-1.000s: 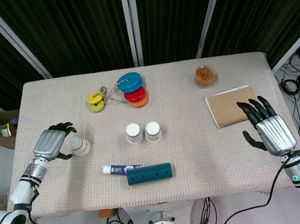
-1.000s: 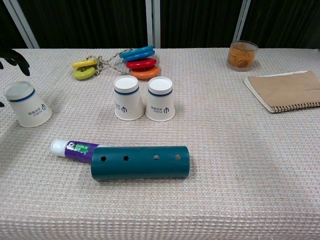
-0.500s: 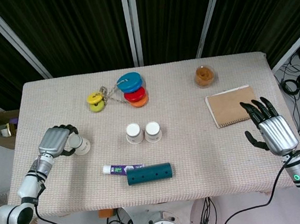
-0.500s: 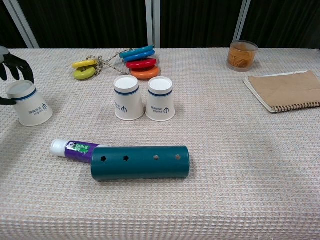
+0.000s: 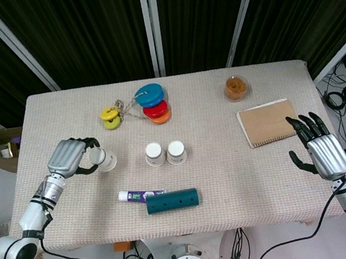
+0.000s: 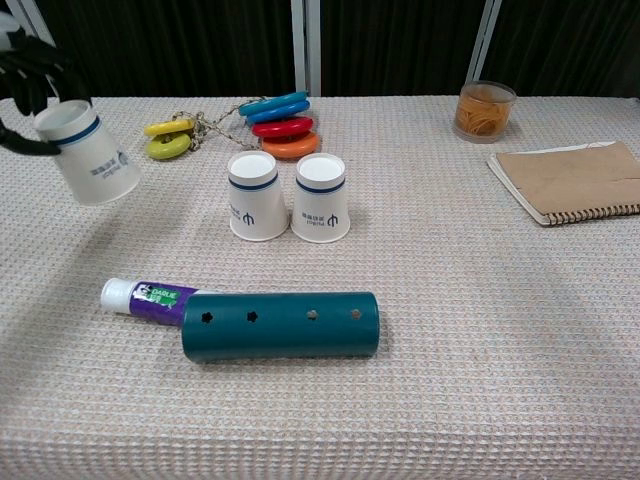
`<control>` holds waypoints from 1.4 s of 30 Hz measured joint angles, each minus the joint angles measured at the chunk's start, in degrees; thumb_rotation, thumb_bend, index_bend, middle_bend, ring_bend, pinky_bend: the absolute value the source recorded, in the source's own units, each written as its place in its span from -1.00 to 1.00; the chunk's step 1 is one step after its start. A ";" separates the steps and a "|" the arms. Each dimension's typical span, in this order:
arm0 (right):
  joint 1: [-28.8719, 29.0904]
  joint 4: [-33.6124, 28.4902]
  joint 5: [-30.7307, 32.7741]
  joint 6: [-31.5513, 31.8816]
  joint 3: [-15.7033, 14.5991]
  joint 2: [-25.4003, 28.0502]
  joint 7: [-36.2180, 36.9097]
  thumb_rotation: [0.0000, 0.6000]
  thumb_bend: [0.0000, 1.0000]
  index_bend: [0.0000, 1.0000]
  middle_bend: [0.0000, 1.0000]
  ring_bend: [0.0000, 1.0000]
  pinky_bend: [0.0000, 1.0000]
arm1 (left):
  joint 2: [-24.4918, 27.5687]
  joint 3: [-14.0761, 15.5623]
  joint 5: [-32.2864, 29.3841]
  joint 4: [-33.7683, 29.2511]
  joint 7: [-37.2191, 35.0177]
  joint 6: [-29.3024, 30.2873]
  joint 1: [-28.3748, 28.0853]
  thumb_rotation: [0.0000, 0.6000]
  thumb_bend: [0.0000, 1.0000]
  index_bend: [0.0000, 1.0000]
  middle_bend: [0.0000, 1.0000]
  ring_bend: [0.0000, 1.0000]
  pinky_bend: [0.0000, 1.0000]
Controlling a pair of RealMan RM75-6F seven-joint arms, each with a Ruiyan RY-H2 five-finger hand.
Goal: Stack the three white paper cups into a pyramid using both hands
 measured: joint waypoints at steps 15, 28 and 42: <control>-1.86 1.73 0.09 0.46 0.55 0.49 2.80 1.00 -0.30 -1.00 -0.64 -0.89 -0.89 | -1.58 -5.17 -7.07 -4.64 7.19 -8.37 -14.57 1.00 -0.24 -0.05 -0.11 -0.12 -0.20; -3.17 3.41 -0.35 1.21 0.88 0.49 5.26 1.00 -0.30 -1.00 -0.64 -0.89 -0.88 | -6.50 -3.64 -23.48 -4.62 22.72 -8.11 -26.45 1.00 -0.24 -0.07 -0.14 -0.14 -0.24; -4.33 4.58 -1.13 2.06 0.96 0.33 6.98 1.00 -0.30 -1.00 -0.64 -0.89 -0.89 | -7.64 -0.05 -30.61 -4.53 28.18 -5.08 -31.86 1.00 -0.24 -0.10 -0.17 -0.17 -0.27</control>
